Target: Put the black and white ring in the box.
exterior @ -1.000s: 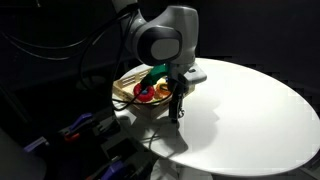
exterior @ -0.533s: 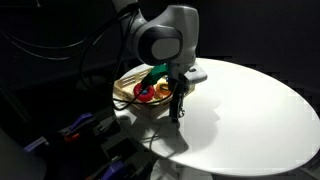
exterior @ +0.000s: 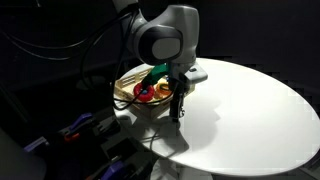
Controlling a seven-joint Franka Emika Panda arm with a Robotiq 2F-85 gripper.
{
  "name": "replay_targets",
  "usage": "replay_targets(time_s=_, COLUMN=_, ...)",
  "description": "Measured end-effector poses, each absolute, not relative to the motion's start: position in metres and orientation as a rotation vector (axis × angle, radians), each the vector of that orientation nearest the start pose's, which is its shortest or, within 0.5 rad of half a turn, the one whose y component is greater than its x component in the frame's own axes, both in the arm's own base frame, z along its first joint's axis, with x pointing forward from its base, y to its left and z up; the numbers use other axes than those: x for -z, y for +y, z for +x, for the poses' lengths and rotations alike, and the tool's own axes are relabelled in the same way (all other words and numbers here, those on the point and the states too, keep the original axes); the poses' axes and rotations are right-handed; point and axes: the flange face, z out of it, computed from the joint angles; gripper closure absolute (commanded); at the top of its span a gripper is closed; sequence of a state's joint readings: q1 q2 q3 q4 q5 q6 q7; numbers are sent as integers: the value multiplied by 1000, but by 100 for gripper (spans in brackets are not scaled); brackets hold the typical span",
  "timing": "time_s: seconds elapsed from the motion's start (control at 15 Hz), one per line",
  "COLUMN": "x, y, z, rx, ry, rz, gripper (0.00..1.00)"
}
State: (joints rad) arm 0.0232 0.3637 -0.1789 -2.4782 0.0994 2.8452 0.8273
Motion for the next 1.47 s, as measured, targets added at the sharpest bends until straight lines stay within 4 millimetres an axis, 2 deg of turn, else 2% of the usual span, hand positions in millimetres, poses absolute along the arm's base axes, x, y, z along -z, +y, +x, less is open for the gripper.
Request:
replay_targets(time_s=0.93, x=-148, y=-78, z=472, rx=46, ry=1606, rz=-2745, gripper=0)
replay_targets(time_s=1.0, x=-147, y=-78, z=472, rx=43, ry=1606, rz=-2746, gripper=3)
replay_targets(time_s=1.07, x=-146, y=-78, z=472, rx=41, ry=1607, rz=-2747, gripper=20)
replay_targets(time_s=1.13, x=-146, y=-78, z=471, rx=39, ry=1607, rz=-2748, gripper=28)
replay_targets(time_s=1.2, x=-145, y=-78, z=471, rx=37, ry=1608, rz=-2749, gripper=31)
replay_targets(time_s=1.4, x=-148, y=-79, z=474, rx=50, ry=1608, rz=-2745, gripper=54)
replay_targets(time_s=1.47, x=-150, y=-79, z=475, rx=58, ry=1607, rz=-2743, gripper=58)
